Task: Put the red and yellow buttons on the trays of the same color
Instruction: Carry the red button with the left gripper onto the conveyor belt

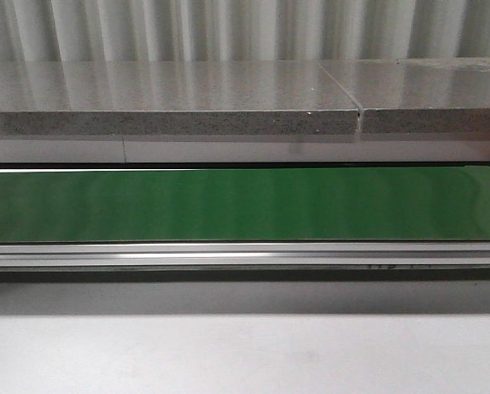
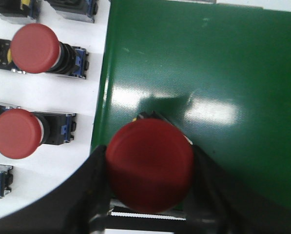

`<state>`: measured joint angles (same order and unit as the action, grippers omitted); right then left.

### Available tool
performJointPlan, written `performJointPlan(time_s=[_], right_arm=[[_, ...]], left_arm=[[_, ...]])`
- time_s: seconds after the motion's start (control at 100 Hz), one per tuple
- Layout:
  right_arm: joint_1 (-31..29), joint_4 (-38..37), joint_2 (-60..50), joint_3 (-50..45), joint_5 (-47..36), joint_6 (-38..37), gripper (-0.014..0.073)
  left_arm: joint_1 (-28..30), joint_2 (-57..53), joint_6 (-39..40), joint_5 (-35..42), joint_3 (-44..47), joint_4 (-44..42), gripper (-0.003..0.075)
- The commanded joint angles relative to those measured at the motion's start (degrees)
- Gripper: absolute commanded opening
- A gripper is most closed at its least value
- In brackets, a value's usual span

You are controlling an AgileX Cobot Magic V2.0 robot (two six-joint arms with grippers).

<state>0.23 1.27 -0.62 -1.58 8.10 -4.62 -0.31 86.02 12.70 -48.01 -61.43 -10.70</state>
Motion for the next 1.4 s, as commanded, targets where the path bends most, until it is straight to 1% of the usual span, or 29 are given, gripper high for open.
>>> performJointPlan(time_s=[0.0,0.07,0.14,0.21,0.24,0.25,0.26,0.28,0.29,0.3,0.33,0.38,0.43,0.46,0.72,0.95,1.01,1.16,1.26,1.39], right_arm=[[0.09,-0.54,-0.9,-0.04,-4.57,-0.06,-0.0067],[0.09,-0.54,-0.9,-0.04,-4.57,-0.06,-0.0067],[0.09,-0.54,-0.9,-0.04,-4.57,-0.06,-0.0067],[0.09,-0.54,-0.9,-0.04,-4.57,-0.06,-0.0067],[0.09,-0.54,-0.9,-0.04,-4.57,-0.06,-0.0067],[0.09,-0.54,-0.9,-0.04,-4.57,-0.06,-0.0067],[0.09,-0.54,-0.9,-0.04,-4.57,-0.06,-0.0067],[0.09,-0.54,-0.9,-0.04,-4.57,-0.06,-0.0067],[0.09,-0.54,-0.9,-0.04,-4.57,-0.06,-0.0067],[0.09,-0.54,-0.9,-0.04,-4.57,-0.06,-0.0067],[0.09,-0.54,-0.9,-0.04,-4.57,-0.06,-0.0067],[0.09,-0.54,-0.9,-0.04,-4.57,-0.06,-0.0067],[0.09,-0.54,-0.9,-0.04,-4.57,-0.06,-0.0067],[0.09,-0.54,-0.9,-0.04,-4.57,-0.06,-0.0067],[0.09,-0.54,-0.9,-0.04,-4.57,-0.06,-0.0067],[0.09,-0.54,-0.9,-0.04,-4.57,-0.06,-0.0067],[0.09,-0.54,-0.9,-0.04,-4.57,-0.06,-0.0067],[0.09,-0.54,-0.9,-0.04,-4.57,-0.06,-0.0067],[0.09,-0.54,-0.9,-0.04,-4.57,-0.06,-0.0067],[0.09,-0.54,-0.9,-0.04,-4.57,-0.06,-0.0067]], left_arm=[[-0.37,-0.45,-0.05,2.22,-1.84,-0.42,-0.0019],[-0.37,0.08,-0.05,2.11,-1.84,-0.42,-0.0011],[-0.37,0.23,-0.05,2.11,-1.84,-0.42,0.0057],[-0.37,0.23,-0.15,2.0,-1.84,-0.28,0.0195],[-0.37,0.23,-0.2,2.0,-1.84,-0.28,0.0286],[-0.37,0.23,-0.2,2.0,-1.84,-0.28,0.0304],[-0.37,0.23,-0.24,2.0,-1.84,-0.26,0.0344],[-0.48,0.23,-0.24,2.0,-1.84,-0.15,0.0384],[-0.42,0.23,-0.24,2.0,-1.84,-0.16,0.0424],[-0.42,0.23,-0.24,2.0,-1.84,-0.16,0.0444],[-0.52,0.23,-0.24,2.0,-1.84,-0.16,0.0536],[-0.95,0.12,-0.35,2.0,-1.84,-0.16,0.0634],[-1.59,0.03,-1.0,2.0,-1.84,-0.16,0.0687],[-2.23,-0.22,-1.68,2.0,-1.84,-0.16,0.0697],[-7.7,-4.81,-1.73,1.79,-1.96,-0.16,0.069],[-7.62,-12.4,-1.18,0.48,-1.96,-0.16,0.069],[-6.79,-14.33,-0.57,-0.49,-1.96,-0.28,0.069],[-3.17,-18.83,4.89,-2.4,-1.39,-0.46,0.069],[0.75,-20.74,7.78,-1.83,0.69,-0.55,0.069],[6.72,-21.85,9.58,-1.32,5.11,-0.55,0.069]])
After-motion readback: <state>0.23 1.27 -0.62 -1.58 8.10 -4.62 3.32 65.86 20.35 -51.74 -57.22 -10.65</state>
